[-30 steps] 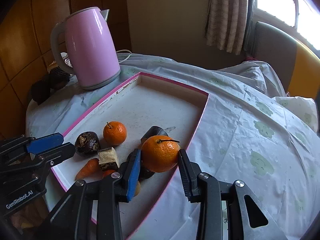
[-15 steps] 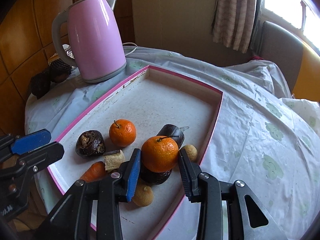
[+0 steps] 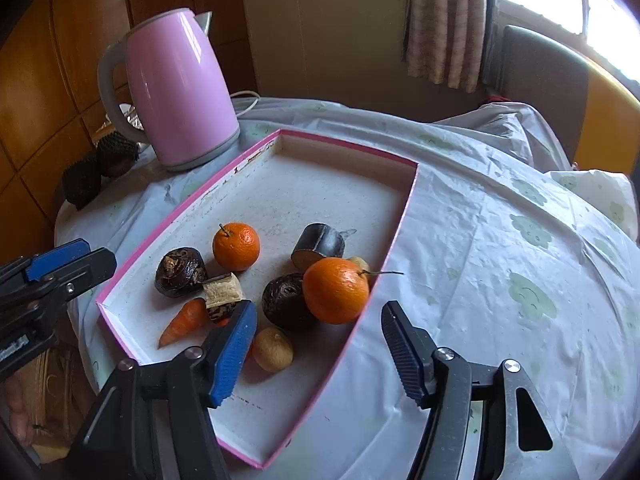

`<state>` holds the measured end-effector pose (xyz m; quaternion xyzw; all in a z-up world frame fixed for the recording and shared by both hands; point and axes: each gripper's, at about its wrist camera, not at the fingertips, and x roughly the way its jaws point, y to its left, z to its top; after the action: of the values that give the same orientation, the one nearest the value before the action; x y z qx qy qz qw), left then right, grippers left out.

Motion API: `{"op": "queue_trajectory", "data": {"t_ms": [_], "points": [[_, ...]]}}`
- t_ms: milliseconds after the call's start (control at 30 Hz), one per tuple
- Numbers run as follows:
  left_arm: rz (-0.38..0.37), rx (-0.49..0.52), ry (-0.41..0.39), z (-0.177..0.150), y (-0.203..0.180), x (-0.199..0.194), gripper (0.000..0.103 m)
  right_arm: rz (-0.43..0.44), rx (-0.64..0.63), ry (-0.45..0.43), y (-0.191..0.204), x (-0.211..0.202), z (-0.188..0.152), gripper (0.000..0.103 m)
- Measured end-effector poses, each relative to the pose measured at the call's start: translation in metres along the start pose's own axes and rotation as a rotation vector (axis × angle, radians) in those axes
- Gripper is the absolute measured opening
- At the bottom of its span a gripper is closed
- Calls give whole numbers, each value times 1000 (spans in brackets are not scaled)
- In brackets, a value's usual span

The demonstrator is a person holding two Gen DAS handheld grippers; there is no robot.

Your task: Organize fruits

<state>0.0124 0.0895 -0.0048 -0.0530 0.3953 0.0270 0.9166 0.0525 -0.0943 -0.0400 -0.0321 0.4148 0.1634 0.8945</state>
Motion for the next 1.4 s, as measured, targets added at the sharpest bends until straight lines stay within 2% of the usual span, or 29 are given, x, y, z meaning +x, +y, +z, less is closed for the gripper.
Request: {"op": "queue_trajectory", "data": {"t_ms": [267,467,567,833,1200,1400], "points": [[35,0,-31,0,-2,-11,48,-46,39,-78,4,-29,-12,81],[40,-2,-56,0,-5,-21,49,-75,60,-116,11,-42,-22,86],[46,7,-74,0,-8,-27,61,-86,71,-129,13,-46,-25,86],[50,8,-115,0,-13,-39,73,-92,79,-139,13,-51,-28,86],[118,4,-130,-2,-14,-43,73,-92,53,-153,20,-54,-29,86],[116,0,-126,-3,-13,-44,73,-96,51,-160,21,-54,-28,86]]}}
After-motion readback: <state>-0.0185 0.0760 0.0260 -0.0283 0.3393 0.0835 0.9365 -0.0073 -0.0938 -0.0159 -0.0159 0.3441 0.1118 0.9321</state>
